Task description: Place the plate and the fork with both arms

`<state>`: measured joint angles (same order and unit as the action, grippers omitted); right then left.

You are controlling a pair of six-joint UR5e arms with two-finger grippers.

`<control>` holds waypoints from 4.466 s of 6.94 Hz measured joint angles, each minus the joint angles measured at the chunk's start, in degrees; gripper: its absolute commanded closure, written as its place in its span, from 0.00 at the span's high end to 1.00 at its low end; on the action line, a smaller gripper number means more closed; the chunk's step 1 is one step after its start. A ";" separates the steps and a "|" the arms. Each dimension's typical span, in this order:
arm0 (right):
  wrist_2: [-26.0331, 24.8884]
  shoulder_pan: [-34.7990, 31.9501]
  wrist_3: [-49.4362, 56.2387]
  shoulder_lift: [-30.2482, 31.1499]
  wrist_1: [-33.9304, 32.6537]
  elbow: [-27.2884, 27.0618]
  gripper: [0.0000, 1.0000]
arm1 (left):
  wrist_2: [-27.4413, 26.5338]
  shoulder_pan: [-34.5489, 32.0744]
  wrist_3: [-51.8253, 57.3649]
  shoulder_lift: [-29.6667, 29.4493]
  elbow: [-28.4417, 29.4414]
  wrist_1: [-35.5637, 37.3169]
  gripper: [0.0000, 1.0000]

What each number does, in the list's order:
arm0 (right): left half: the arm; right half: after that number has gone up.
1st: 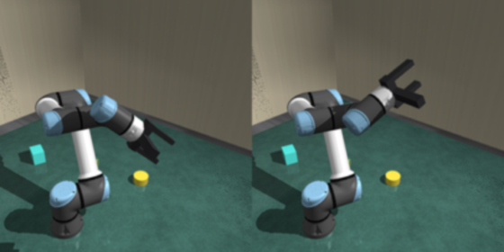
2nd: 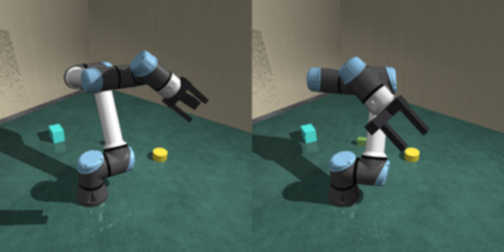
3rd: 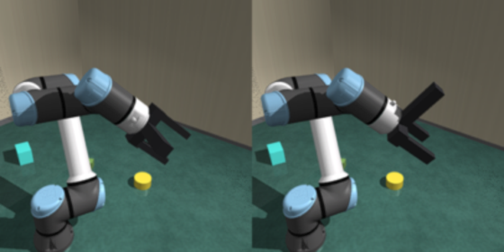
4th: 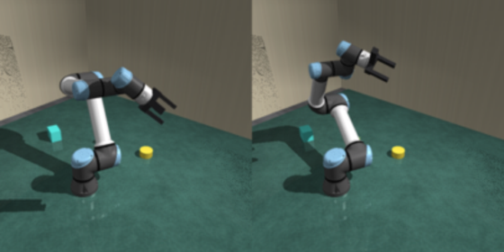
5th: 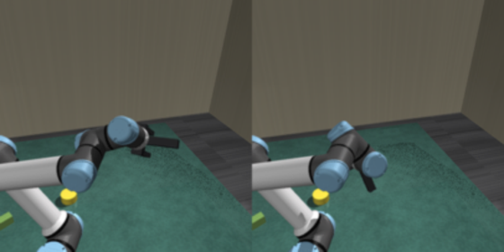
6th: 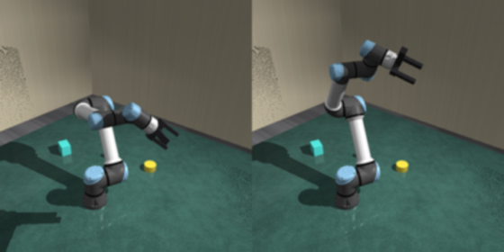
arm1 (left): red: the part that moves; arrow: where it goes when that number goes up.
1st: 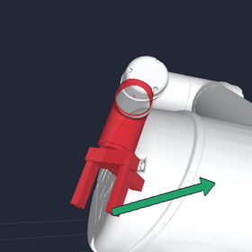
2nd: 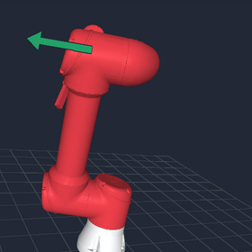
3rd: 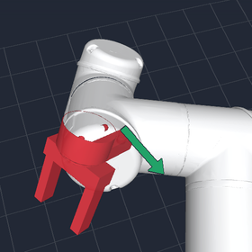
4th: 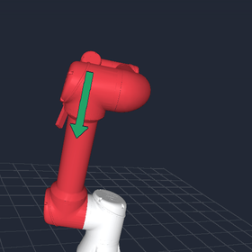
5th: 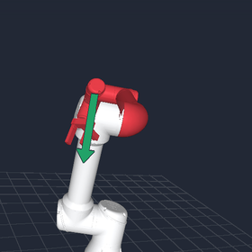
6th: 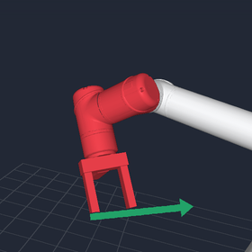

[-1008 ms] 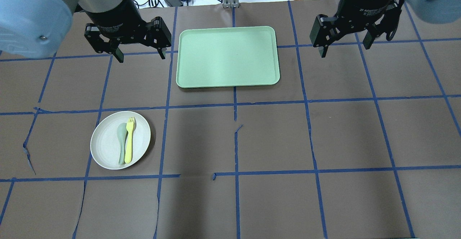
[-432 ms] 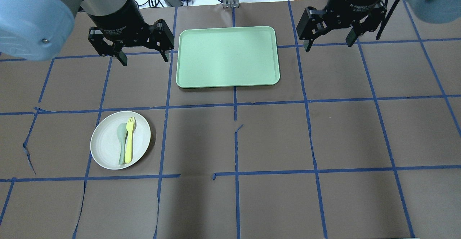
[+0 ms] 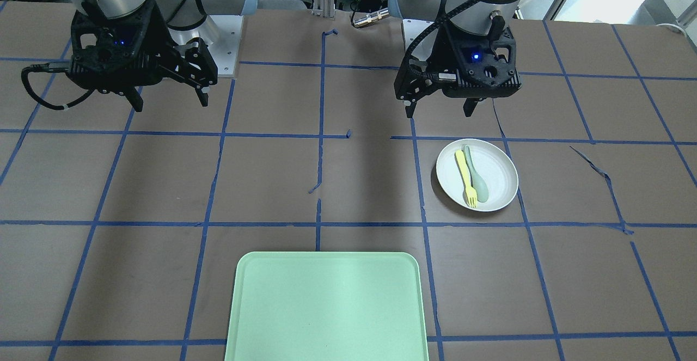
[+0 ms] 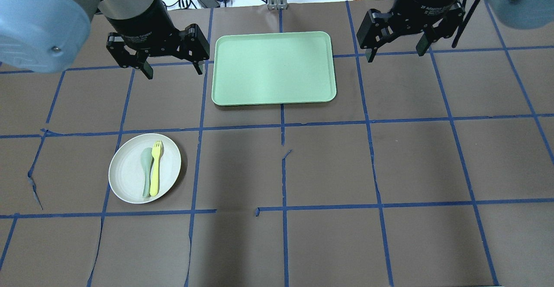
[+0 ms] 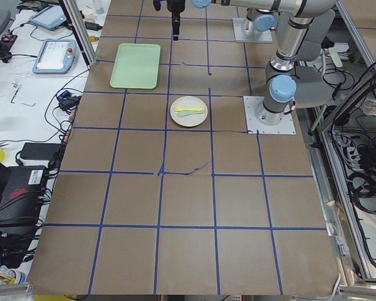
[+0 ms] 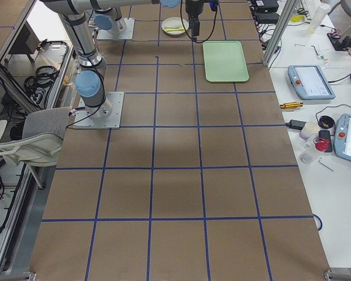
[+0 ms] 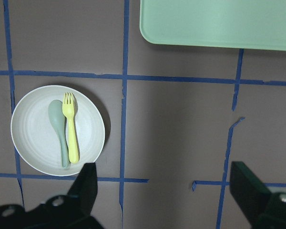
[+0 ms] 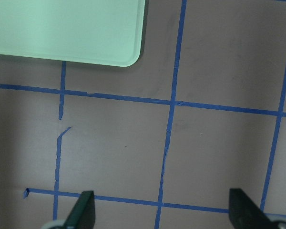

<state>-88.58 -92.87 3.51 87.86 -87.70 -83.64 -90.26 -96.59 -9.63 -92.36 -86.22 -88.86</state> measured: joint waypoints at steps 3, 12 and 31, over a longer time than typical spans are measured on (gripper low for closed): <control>-1.10 -0.11 0.34 -0.31 -0.02 -0.16 1.00 | 0.40 0.00 4.30 0.55 -0.15 0.04 1.00; -1.37 -0.38 0.30 -0.79 -0.75 0.00 1.00 | -0.52 4.27 10.40 0.94 -7.07 3.04 1.00; -1.31 -0.38 -0.28 -0.85 -0.54 -0.18 1.00 | 11.72 32.95 28.84 -7.08 -29.77 27.93 0.00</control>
<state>-89.89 -93.25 3.23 87.01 -88.24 -83.81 -78.54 -63.64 19.20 -99.43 -115.99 -60.92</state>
